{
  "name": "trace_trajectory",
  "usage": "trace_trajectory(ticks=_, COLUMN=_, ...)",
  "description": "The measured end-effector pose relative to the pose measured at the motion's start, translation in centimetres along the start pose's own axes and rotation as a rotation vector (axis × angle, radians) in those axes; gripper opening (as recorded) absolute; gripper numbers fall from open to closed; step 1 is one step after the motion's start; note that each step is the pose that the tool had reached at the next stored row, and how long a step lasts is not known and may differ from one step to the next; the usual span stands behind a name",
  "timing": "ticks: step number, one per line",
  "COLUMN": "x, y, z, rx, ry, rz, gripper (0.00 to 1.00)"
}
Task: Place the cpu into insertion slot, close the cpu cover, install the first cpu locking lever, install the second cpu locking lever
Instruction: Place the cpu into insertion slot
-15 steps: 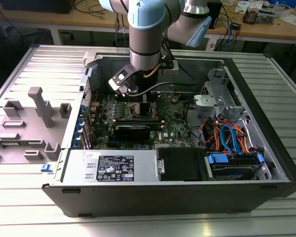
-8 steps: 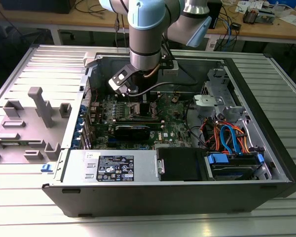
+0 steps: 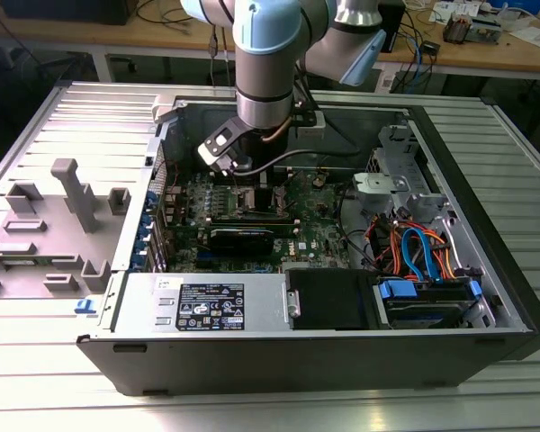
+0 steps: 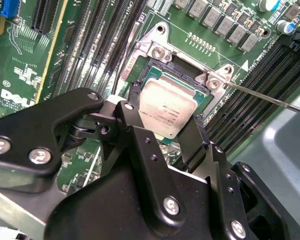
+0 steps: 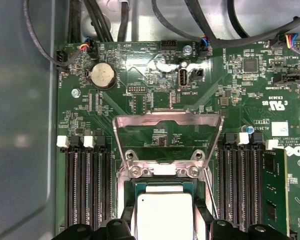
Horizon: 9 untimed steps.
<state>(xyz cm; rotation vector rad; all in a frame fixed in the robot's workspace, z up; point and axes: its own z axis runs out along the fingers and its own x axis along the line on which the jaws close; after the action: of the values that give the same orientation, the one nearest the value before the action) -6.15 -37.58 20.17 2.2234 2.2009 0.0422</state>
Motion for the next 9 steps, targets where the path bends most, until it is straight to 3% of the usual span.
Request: trace_trajectory(ticks=9, x=0.06, y=-0.03, z=0.21, rx=0.0001, ry=-0.0004, rz=0.002, gripper=0.55)
